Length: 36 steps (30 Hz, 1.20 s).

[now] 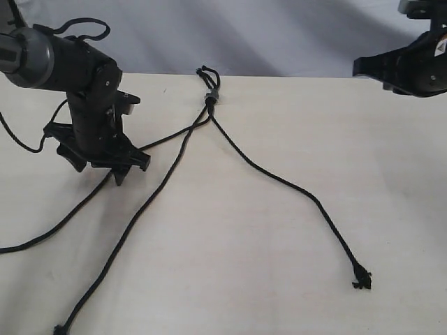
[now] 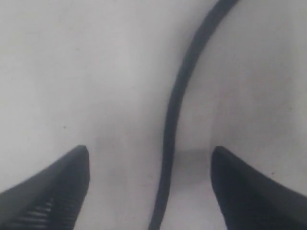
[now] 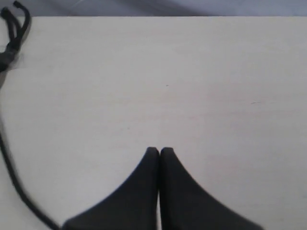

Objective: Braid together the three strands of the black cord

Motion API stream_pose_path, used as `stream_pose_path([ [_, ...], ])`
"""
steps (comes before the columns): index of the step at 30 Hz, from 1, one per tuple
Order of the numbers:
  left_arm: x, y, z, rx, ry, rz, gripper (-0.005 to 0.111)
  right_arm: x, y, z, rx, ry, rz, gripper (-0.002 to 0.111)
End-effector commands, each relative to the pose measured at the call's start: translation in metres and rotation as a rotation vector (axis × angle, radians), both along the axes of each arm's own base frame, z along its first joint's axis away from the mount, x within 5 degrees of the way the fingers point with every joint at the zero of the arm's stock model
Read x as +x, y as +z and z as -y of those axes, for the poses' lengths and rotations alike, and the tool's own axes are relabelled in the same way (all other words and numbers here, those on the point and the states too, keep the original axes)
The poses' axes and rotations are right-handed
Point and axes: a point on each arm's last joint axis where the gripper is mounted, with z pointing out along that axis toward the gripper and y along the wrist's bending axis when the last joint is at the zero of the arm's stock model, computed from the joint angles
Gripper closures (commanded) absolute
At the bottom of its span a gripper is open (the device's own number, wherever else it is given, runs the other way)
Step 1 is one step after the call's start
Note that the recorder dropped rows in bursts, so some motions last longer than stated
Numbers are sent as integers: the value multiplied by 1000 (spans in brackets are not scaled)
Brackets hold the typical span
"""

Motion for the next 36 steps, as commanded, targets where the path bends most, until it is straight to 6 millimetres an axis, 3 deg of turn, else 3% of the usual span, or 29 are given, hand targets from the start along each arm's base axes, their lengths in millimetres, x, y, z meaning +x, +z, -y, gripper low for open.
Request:
stream_pose_path([
  [1, -2, 36, -15, 39, -15, 81, 62, -4, 0, -40, -28, 141, -26, 108],
  [4, -4, 73, -38, 45, 24, 187, 101, -10, 2, -75, -32, 234, -90, 108],
  [5, -5, 83, -46, 39, 41, 222, 106, -13, 2, -87, -30, 268, -124, 108],
  [9, -15, 115, -87, 20, 177, 325, 106, -33, -22, -157, -66, 573, -334, 108],
  [11, -23, 121, -103, 11, 223, 374, 107, -35, -39, -191, -58, 667, -318, 108],
  [15, -42, 110, -126, -5, 259, 439, 107, -33, -56, -250, -74, 758, -318, 107],
  [17, -47, 102, -132, -11, 257, 470, 107, -30, -58, -275, -67, 757, -322, 101],
  [20, -45, 102, -141, -31, 265, 546, 107, -23, -63, -308, -63, 730, -361, 80],
  [22, -46, 102, -144, -36, 284, 542, 107, -21, -70, -324, -58, 698, -424, 66],
  [25, -46, 102, -144, -38, 285, 542, 107, -17, -83, -345, -39, 690, -477, 56],
  [30, -46, 101, -143, -55, 301, 543, 107, -7, -100, -360, -28, 677, -540, 55],
  [36, -46, 101, -143, -60, 305, 543, 107, 3, -118, -361, 2, 575, -592, 55],
])
